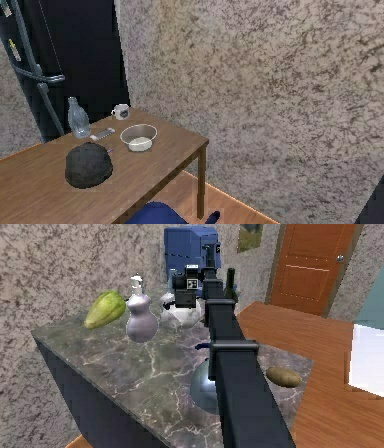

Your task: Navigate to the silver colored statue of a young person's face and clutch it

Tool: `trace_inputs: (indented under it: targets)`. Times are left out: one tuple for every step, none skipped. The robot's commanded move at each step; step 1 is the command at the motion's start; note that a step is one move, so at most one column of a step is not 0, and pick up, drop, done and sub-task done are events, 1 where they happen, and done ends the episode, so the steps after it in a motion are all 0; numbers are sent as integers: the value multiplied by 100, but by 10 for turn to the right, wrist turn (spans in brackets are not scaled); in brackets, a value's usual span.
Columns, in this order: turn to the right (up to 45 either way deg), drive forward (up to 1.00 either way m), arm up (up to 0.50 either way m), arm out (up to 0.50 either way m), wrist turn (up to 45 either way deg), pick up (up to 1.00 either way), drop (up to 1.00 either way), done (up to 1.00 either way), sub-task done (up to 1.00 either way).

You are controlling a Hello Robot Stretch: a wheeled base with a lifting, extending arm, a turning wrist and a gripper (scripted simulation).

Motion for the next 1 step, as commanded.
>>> trace_inputs:
  targets:
    - [0,0,0,0,0,0,0,100,0]
